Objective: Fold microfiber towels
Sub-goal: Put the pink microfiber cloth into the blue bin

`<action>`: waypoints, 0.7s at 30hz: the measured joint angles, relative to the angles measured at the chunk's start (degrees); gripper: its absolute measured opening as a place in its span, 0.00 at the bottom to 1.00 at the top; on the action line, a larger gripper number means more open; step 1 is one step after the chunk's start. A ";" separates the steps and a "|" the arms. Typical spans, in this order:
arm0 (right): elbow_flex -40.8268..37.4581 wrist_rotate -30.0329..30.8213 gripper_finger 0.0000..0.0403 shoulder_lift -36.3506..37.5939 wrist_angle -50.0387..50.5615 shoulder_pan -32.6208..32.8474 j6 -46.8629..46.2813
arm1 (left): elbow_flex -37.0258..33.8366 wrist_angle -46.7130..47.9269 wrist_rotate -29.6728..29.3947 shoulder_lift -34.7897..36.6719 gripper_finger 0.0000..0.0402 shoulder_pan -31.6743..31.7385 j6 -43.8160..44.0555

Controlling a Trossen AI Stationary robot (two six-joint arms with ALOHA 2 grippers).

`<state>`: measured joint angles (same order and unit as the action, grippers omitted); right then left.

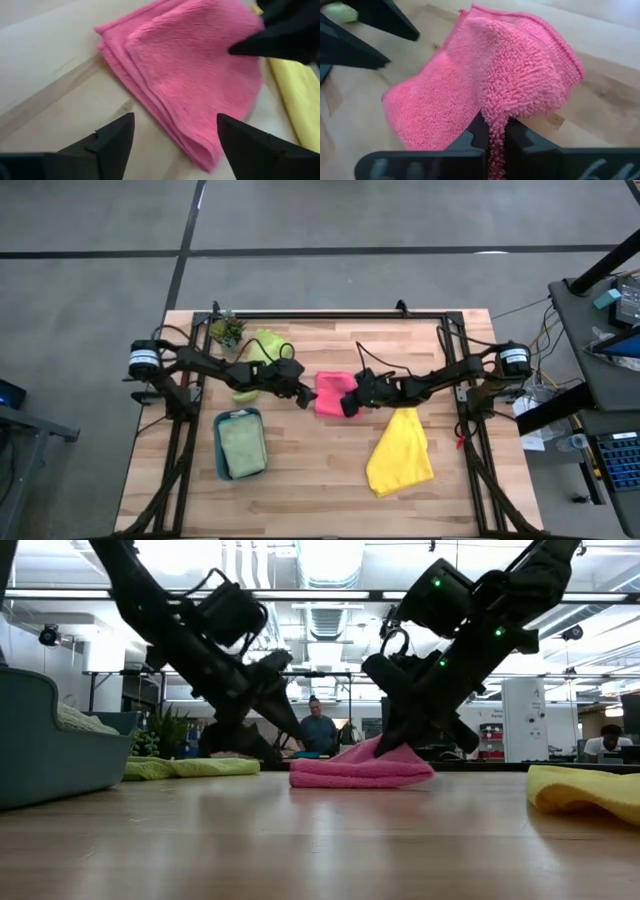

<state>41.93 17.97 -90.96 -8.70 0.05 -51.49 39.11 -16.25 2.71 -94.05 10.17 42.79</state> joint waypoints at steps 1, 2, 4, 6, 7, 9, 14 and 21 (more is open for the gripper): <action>0.00 0.07 0.03 0.00 -0.18 -0.04 0.19 | 0.29 -0.42 -0.21 -0.87 0.67 0.00 0.55; 0.00 0.08 0.03 0.00 -0.26 -0.04 0.37 | 0.54 -0.91 -0.21 -1.70 0.68 0.02 1.18; 0.00 0.11 0.03 0.00 -0.74 -0.04 0.87 | 1.05 -1.27 -0.23 -3.11 0.68 0.00 1.94; 0.00 0.09 0.03 0.00 -0.92 -0.04 1.43 | 1.99 -1.37 -0.22 -4.85 0.68 0.00 1.97; 0.00 0.09 0.03 0.00 -1.10 -0.04 1.53 | 2.49 -1.36 -0.30 -5.58 0.68 0.00 1.96; 0.00 0.11 0.03 0.00 -1.11 -0.04 1.56 | 3.91 -1.76 -0.25 -7.09 0.68 0.00 1.98; -0.02 0.11 0.03 0.00 -1.32 -0.04 1.56 | 6.44 -2.18 -0.25 -9.78 0.68 0.00 1.72; -0.09 0.09 0.03 0.00 -2.04 0.09 2.18 | 6.72 -3.52 -0.08 -10.77 0.64 -0.04 0.04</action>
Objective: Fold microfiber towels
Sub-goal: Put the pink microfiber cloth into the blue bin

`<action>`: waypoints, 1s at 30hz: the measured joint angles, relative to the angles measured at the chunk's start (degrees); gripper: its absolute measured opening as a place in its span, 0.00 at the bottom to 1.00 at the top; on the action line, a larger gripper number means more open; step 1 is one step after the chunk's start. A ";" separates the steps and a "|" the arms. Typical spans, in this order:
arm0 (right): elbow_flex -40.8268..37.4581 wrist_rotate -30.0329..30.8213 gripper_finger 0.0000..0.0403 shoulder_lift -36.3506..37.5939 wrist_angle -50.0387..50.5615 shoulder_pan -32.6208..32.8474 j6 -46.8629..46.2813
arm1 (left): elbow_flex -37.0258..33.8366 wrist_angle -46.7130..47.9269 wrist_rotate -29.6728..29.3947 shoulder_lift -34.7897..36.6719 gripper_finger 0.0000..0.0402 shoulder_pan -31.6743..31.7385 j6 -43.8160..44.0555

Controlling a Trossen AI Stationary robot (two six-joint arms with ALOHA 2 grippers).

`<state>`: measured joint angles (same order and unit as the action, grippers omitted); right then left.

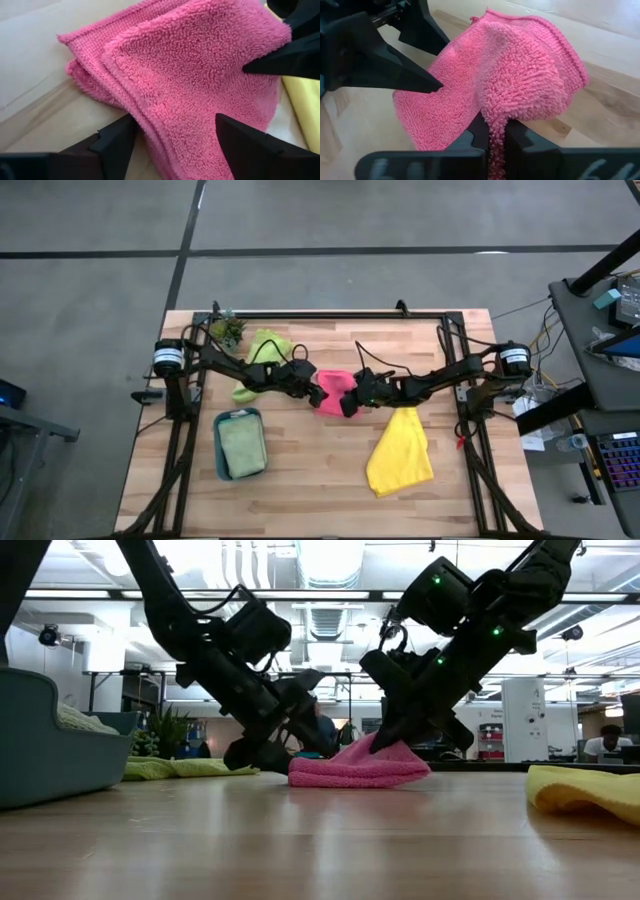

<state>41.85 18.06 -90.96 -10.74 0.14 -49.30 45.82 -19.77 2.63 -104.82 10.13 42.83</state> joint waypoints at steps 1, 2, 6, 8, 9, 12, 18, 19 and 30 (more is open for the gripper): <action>0.00 0.00 0.03 0.00 -0.19 0.00 0.15 | 0.00 0.04 -0.05 -0.04 0.62 0.00 -0.35; 0.00 0.00 0.03 0.00 -0.31 0.00 0.46 | 0.00 0.06 -0.16 -0.14 0.59 0.02 -0.39; 0.00 0.00 0.03 0.00 -0.40 0.00 0.49 | 0.01 0.14 -1.13 -0.47 0.45 0.00 -1.42; 0.00 0.00 0.03 0.00 -0.47 0.10 0.76 | -0.09 0.27 -1.73 -0.47 0.36 0.02 -1.63; 0.00 -0.02 0.03 -0.01 -0.63 0.13 0.94 | -0.11 0.38 -1.81 -0.42 0.30 0.02 -1.80; 0.00 -0.09 0.03 0.07 -0.78 0.16 1.21 | -0.11 0.74 -1.67 -0.26 0.13 0.00 -2.97; 0.52 -0.36 0.03 0.13 -0.66 0.89 1.44 | -0.55 1.61 -1.26 1.59 0.03 -0.45 -3.93; 0.74 -0.48 0.03 0.13 -0.72 1.01 1.53 | -0.57 1.46 -1.27 1.93 0.03 -0.63 -4.22; 5.75 -2.01 0.03 0.20 -0.54 2.70 5.60 | -1.01 14.46 -3.83 15.30 0.00 -3.86 -5.73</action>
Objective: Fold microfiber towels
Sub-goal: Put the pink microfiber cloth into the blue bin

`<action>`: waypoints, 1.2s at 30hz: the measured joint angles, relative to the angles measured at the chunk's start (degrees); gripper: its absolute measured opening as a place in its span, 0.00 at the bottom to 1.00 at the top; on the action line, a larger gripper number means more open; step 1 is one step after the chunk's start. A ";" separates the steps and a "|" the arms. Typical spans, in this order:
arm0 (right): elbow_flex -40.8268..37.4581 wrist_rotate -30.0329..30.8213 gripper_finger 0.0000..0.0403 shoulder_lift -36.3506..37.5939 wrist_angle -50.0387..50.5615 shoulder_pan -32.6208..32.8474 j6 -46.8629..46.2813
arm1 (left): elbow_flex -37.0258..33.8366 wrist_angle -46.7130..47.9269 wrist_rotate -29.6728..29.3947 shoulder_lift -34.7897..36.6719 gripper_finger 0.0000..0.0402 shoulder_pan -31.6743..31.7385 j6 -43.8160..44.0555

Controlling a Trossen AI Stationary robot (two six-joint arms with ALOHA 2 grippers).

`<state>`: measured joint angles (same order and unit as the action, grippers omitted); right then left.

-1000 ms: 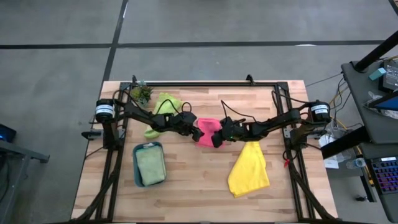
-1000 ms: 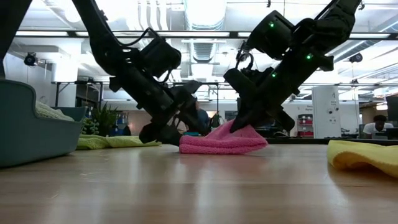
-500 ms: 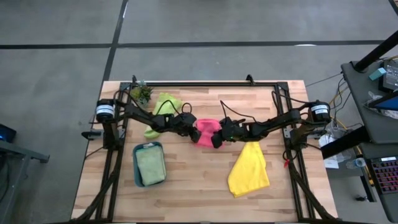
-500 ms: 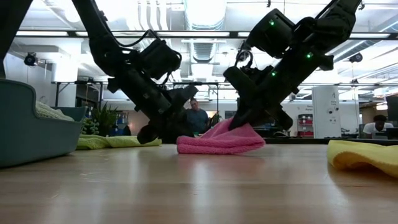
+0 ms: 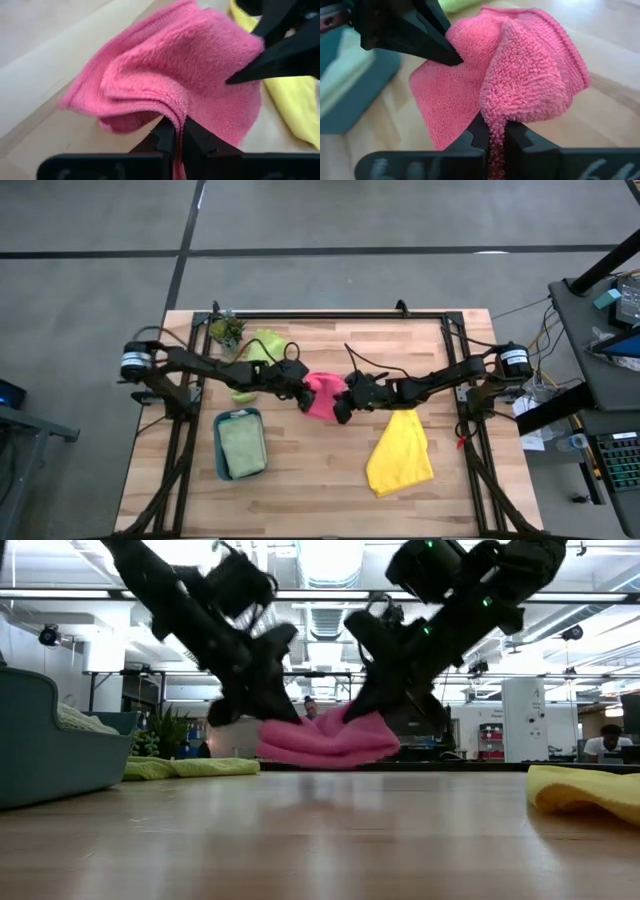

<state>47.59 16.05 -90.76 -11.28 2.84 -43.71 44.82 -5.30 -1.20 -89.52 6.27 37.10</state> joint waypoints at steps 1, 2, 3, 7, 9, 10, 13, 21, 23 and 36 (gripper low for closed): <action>0.66 -0.01 0.03 0.00 0.00 0.27 0.54 | 0.00 1.55 -0.79 1.56 0.00 -0.50 0.00; 1.37 0.00 0.03 0.00 0.06 0.44 1.23 | 0.00 3.63 -1.35 3.12 0.00 -0.95 0.00; 2.11 0.00 0.03 0.00 0.04 0.64 1.79 | -0.06 5.66 -2.03 4.56 0.00 -1.57 0.09; 5.44 -0.20 0.03 0.00 0.73 1.52 4.73 | -0.07 11.44 -3.07 10.03 0.00 -4.27 2.65; 7.14 -1.28 0.03 0.00 0.85 1.82 6.46 | -0.04 14.03 -3.38 12.56 0.00 -5.55 5.00; 7.99 -1.99 0.03 -0.10 1.01 1.93 7.43 | -0.04 15.42 -3.41 13.71 0.00 -6.33 6.16; 10.21 -4.00 0.03 -0.22 0.98 2.18 9.88 | 0.13 17.87 -3.43 17.43 0.00 -8.35 10.09; 13.67 -7.27 0.03 -0.22 1.35 2.31 13.91 | 0.25 23.32 -5.92 23.08 0.00 -14.70 19.31; 13.99 -7.56 0.03 -0.22 1.30 2.44 14.66 | 0.23 23.83 -7.68 23.78 0.00 -17.03 21.53; 17.21 -15.47 0.03 -8.38 -7.02 2.79 15.00 | 0.58 28.31 -12.58 25.17 0.00 -27.40 32.48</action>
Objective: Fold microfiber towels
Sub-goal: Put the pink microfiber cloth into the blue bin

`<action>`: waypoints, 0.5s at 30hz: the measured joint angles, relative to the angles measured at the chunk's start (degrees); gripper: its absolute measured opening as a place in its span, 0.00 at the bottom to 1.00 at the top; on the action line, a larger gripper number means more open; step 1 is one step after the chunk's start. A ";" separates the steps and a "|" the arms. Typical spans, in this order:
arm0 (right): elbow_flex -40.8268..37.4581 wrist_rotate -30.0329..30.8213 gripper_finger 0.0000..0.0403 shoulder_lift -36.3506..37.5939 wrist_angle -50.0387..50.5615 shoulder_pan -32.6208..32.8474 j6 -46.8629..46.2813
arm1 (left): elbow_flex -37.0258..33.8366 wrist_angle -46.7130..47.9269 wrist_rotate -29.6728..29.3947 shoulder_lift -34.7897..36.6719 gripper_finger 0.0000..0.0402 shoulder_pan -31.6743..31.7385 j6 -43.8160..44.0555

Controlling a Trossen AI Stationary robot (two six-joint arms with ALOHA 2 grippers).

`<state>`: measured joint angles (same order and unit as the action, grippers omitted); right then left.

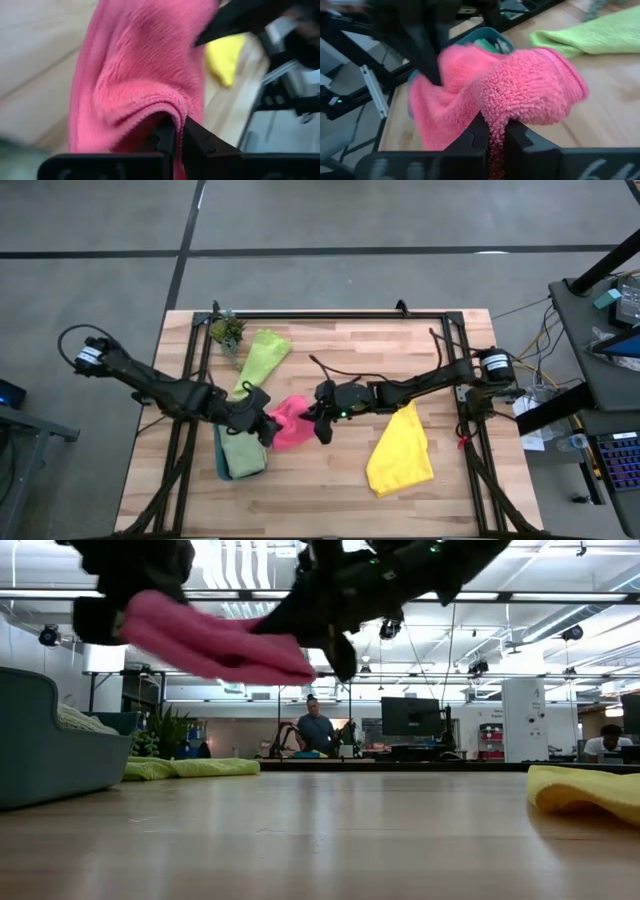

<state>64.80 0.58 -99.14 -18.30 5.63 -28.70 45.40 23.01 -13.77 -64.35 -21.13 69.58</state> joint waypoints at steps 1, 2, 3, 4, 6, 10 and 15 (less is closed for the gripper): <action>0.97 -0.79 0.03 -0.82 0.06 0.00 0.21 | 0.21 1.95 0.02 0.22 0.00 -0.42 0.62; 2.10 -1.75 0.03 -1.69 -0.04 0.00 0.36 | 0.71 3.98 0.06 0.58 0.00 -1.00 1.19; 3.31 -2.46 0.03 -2.73 -0.05 0.03 0.74 | 1.42 5.56 0.06 0.80 0.00 -1.62 2.02; 4.51 -2.80 0.03 -3.75 -0.01 0.09 0.95 | 2.09 6.87 0.04 0.92 0.00 -2.31 2.61; 7.12 -3.41 0.03 -6.08 0.37 0.13 1.36 | 3.33 10.14 0.61 0.92 0.00 -3.91 3.50; 13.10 -4.14 0.03 -11.00 0.97 0.27 1.78 | 6.60 17.51 1.23 0.69 0.00 -7.42 4.31; 21.53 -6.99 0.03 -18.01 1.38 0.37 2.27 | 9.10 29.91 3.47 0.67 0.00 -10.59 8.08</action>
<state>86.34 -6.41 -117.15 -16.92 6.00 -26.44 54.50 52.92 -10.30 -63.68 -31.72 77.66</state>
